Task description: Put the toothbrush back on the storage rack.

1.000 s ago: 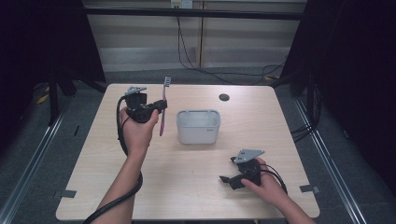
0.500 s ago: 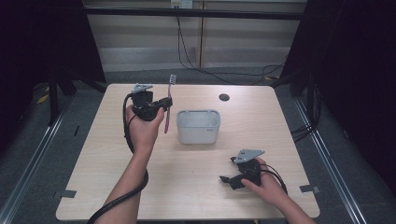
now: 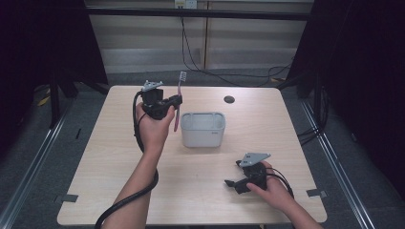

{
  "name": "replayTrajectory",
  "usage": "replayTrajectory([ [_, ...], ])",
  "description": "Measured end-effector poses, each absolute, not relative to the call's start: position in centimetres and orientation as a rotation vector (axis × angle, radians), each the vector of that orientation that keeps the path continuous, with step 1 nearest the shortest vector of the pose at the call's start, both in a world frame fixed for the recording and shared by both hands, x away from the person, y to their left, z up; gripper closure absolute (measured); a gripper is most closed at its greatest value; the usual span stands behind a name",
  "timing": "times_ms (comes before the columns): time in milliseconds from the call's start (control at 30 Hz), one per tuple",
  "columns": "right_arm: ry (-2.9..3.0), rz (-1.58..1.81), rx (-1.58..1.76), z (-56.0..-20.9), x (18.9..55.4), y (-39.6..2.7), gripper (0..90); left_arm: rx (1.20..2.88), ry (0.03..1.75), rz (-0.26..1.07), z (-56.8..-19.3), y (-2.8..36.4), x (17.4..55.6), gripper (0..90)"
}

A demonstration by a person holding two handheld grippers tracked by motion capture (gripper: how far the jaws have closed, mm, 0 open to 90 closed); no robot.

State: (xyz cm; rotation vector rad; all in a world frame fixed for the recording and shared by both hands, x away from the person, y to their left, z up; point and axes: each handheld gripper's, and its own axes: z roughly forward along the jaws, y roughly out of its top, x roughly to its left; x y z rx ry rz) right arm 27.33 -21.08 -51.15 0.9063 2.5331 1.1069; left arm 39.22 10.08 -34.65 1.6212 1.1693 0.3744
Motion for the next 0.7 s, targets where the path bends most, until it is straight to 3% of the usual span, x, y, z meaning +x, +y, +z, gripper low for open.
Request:
replayTrajectory([
  [700, 2.530, 1.104, 0.906, -51.1, 27.3, -21.1, 12.8, 1.609, 1.155, 0.385, -34.5, 8.3, 40.2, 80.8],
])
